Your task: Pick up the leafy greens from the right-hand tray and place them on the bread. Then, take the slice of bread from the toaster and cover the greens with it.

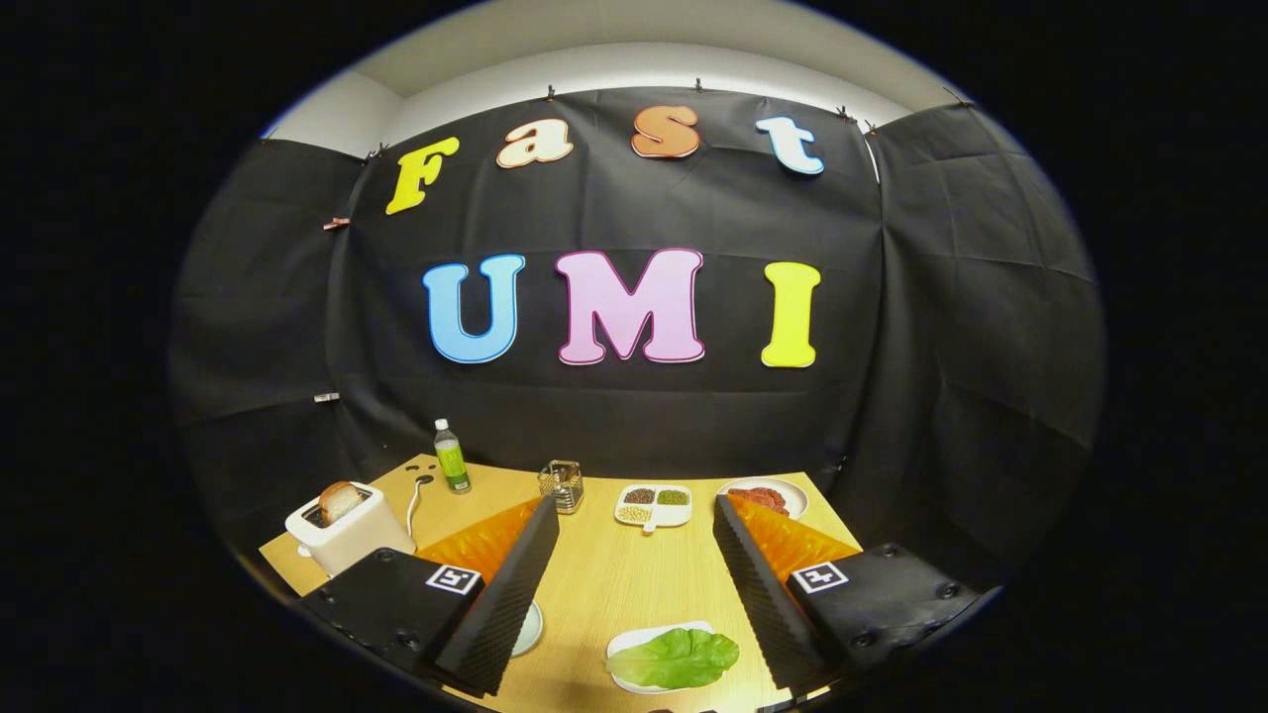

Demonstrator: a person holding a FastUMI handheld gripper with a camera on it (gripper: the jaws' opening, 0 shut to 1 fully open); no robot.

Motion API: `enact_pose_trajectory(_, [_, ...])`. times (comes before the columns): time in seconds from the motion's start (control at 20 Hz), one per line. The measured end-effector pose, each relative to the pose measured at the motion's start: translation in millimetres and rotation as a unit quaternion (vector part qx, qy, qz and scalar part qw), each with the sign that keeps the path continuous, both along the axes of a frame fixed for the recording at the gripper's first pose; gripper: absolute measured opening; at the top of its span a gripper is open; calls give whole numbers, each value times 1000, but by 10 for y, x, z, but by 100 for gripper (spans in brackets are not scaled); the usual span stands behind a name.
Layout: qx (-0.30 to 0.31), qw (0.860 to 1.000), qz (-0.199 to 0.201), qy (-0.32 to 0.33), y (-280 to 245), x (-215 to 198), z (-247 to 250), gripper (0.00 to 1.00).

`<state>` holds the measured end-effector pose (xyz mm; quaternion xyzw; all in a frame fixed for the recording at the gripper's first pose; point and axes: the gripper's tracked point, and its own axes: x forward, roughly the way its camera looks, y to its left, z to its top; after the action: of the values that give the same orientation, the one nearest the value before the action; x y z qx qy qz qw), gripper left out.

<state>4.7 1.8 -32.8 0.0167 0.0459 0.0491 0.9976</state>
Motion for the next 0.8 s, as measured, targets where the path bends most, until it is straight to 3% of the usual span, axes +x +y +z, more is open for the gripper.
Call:
enact_pose_trajectory(0.35, [6,999,38,22,-15,127,-306,97])
enact_pose_trajectory(0.8, [7,991,81,109,-71,303,-1279,98])
